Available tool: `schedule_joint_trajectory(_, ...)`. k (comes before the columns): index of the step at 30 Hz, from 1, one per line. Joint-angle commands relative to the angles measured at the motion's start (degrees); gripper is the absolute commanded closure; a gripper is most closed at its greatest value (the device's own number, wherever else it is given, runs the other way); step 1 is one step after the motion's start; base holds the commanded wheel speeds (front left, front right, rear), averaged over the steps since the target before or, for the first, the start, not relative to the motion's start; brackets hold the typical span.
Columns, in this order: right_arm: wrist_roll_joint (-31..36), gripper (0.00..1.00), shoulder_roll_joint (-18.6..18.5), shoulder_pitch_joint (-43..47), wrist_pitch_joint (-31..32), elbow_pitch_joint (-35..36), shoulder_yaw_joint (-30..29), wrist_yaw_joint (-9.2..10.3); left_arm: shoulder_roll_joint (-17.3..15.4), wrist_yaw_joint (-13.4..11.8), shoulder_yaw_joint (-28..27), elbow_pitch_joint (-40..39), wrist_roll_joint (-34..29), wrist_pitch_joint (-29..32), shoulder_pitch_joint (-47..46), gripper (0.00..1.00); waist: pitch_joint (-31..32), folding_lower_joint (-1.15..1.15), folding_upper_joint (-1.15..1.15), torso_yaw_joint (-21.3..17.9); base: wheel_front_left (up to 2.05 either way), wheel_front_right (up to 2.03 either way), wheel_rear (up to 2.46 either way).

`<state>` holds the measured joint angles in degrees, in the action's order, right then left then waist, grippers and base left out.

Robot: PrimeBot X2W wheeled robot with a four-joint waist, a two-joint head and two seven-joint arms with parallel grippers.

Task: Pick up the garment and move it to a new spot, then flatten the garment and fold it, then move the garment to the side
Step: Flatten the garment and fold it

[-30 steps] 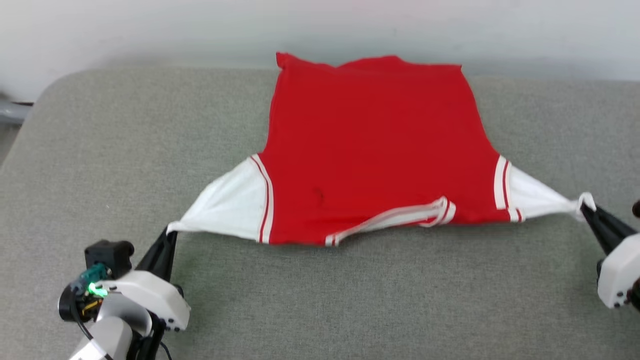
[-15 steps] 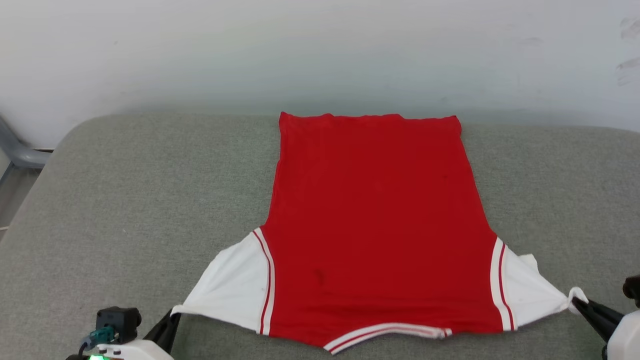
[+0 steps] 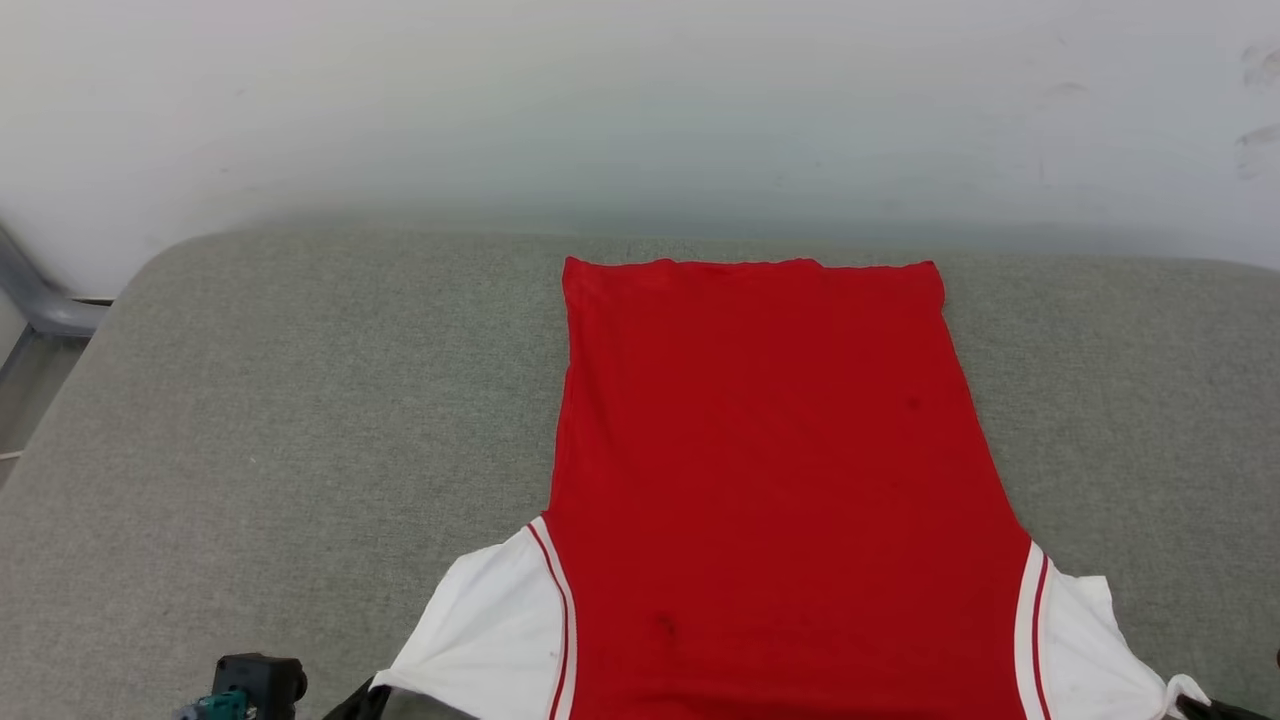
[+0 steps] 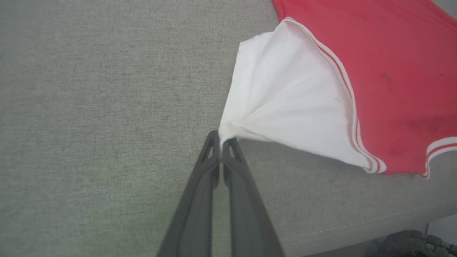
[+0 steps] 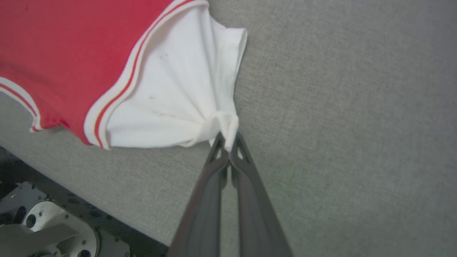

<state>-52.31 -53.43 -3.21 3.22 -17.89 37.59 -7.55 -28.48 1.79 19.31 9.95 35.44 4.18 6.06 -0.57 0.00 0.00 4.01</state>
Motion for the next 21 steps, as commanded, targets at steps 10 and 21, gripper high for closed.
schedule_joint_trajectory(10, -8.3, 0.0, -3.2, -6.4, 7.5, 4.9, -8.3, 0.09, -0.5, -2.5, 0.9, -10.7, -0.8, 4.9, -2.3, 1.0, -5.7, 0.0, 0.0, 0.7, 0.0, 0.0, 0.0)
schedule_joint_trajectory(21, -6.2, 0.0, 0.7, -26.5, 25.2, 7.1, -17.2, 0.09, -1.0, -3.3, 4.2, -20.3, -4.4, 9.3, -6.3, 1.0, -16.8, 0.0, 0.0, 6.0, 0.0, 0.0, 0.0)
